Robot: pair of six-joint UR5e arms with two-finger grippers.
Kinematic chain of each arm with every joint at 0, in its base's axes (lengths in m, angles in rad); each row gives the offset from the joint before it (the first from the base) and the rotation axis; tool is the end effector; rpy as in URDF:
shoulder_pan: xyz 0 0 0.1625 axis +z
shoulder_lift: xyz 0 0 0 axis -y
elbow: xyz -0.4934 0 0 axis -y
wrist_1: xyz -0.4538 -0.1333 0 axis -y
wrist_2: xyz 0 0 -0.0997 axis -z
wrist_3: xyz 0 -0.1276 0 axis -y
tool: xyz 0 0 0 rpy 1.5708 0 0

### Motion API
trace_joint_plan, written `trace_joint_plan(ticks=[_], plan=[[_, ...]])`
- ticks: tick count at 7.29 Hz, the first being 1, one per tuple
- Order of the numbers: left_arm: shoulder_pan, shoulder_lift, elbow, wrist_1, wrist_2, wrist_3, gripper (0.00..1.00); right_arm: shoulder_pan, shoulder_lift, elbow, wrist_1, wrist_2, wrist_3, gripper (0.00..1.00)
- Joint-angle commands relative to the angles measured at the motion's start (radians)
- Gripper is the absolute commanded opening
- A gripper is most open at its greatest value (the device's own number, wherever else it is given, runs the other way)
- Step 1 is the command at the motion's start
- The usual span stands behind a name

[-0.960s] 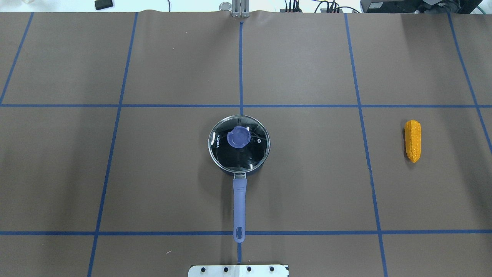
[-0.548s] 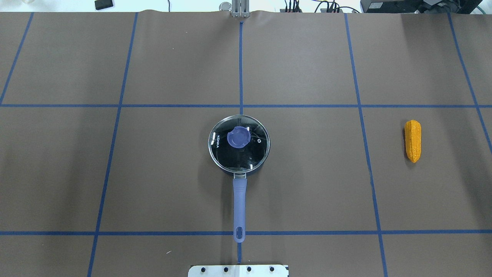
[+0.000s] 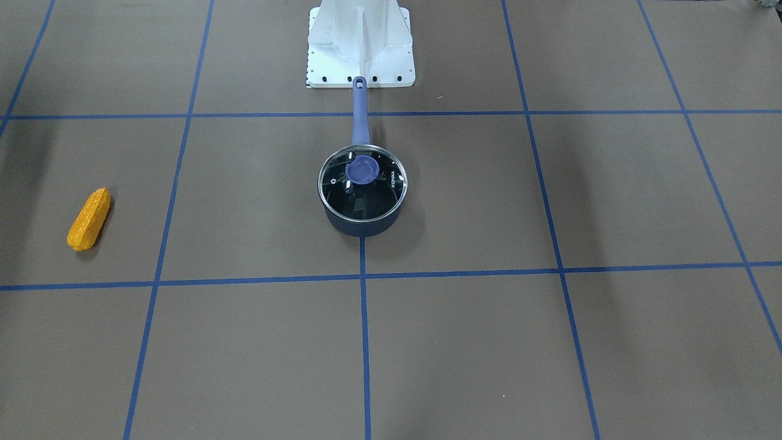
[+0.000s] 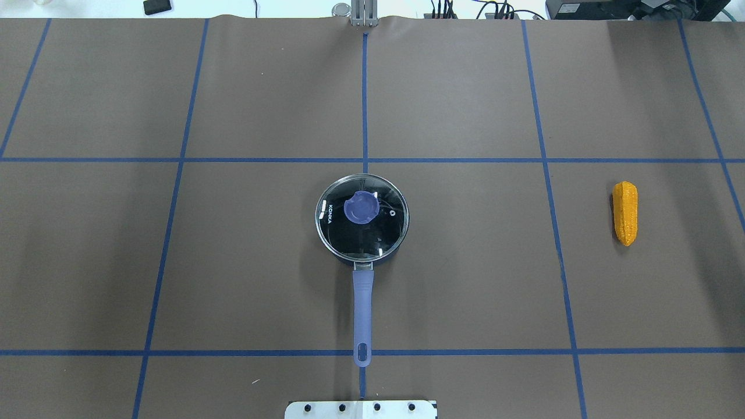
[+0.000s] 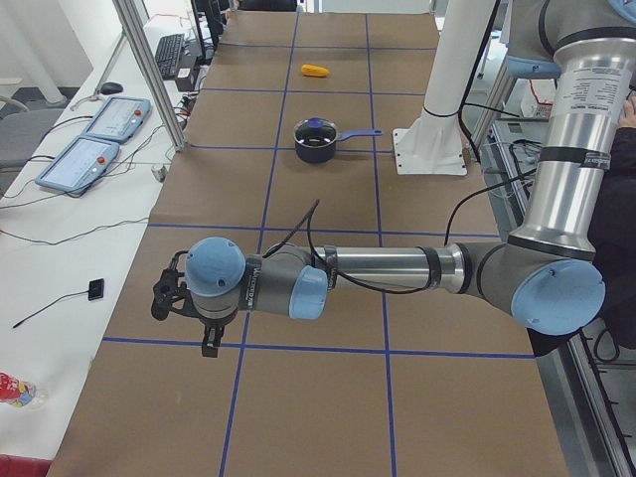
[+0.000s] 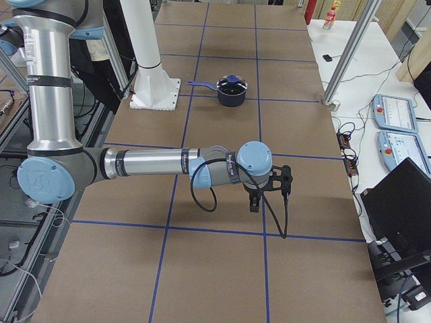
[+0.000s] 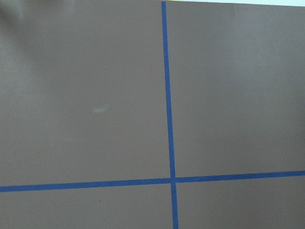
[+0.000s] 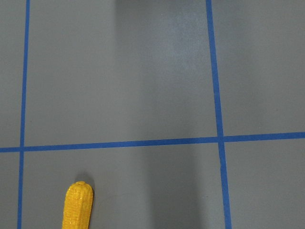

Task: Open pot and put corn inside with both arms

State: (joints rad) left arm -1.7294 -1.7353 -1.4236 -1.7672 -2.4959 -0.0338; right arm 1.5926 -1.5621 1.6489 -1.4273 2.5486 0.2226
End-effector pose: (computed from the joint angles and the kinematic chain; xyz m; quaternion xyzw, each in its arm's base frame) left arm -0.1334 -0.6352 0.6953 0.1229 0.4369 -0.0381 0.8903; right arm 0.0399 -0.5690 0.6632 0.0542 -0.4744 0.0533 0.8770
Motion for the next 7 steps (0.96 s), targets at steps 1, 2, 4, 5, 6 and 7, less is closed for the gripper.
trace_joint_plan(ticks=[1,2,4,5,6,7], plan=[[0.014,-0.007,-0.011,-0.003,0.000,-0.038,0.99,-0.023,0.002,0.009,0.001,0.002,0.006,1.00],[0.046,-0.021,-0.021,-0.017,0.000,-0.098,0.99,-0.063,0.011,0.012,0.001,-0.004,0.020,1.00],[0.135,-0.042,-0.054,-0.072,0.008,-0.260,0.98,-0.158,0.086,0.002,0.001,-0.062,0.128,1.00],[0.174,-0.058,-0.063,-0.104,0.011,-0.341,0.98,-0.202,0.120,0.002,0.002,-0.088,0.195,0.99],[0.206,-0.066,-0.080,-0.115,0.011,-0.394,0.98,-0.251,0.151,0.003,0.004,-0.128,0.275,0.98],[0.238,-0.072,-0.115,-0.113,0.014,-0.455,0.98,-0.287,0.152,0.008,0.005,-0.160,0.293,0.99]])
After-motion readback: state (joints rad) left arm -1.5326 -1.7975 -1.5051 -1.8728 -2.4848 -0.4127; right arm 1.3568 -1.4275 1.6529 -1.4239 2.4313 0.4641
